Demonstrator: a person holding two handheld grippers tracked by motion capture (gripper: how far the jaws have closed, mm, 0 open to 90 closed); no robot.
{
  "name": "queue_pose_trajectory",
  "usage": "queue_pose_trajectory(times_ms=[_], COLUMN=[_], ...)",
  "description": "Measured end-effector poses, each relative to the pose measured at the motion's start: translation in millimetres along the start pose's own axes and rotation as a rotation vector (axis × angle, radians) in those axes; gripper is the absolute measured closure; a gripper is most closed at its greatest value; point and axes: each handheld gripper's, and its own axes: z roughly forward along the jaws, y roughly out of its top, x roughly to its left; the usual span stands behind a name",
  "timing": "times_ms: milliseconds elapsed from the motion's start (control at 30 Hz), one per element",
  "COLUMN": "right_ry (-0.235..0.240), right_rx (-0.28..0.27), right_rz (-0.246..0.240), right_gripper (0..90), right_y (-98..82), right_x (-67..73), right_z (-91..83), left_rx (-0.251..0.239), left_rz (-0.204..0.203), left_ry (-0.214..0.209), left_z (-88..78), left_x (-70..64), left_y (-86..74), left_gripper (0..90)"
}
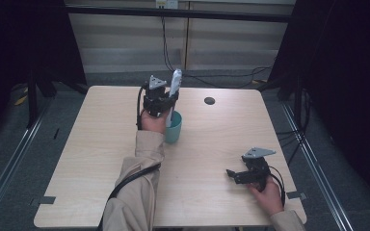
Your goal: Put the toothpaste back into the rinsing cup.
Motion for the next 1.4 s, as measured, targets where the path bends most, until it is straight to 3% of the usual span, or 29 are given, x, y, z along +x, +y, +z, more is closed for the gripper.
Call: queue_pose_trajectory(times_ms=[167, 400, 1033, 1400], right_ry=[-0.002, -0.001, -0.001, -0.001], right_rx=[0.000, 0.001, 0.001, 0.001], right_rz=[-0.003, -0.003, -0.002, -0.002], right_gripper=[11.4, 11.3, 11.3, 11.3], right_y=[0.0, -0.1, -0.1, -0.1], right_x=[0.0, 0.1, 0.2, 0.2], right_z=[-0.1, -0.3, -0.4, -0.3], left_rx=[-0.012, 0.007, 0.001, 0.029], left_rz=[0.000, 0.000, -0.007, -0.008], left_ry=[0.002, 0.008, 0.025, 0.023], left_z=[3.0, 11.7, 0.9, 0.4], left_x=[-2.1, -4.6, -4.2, -6.7], left_y=[1.2, -11.1, -30.7, -42.6], left_gripper=[75.6, 75.5, 74.7, 74.4])
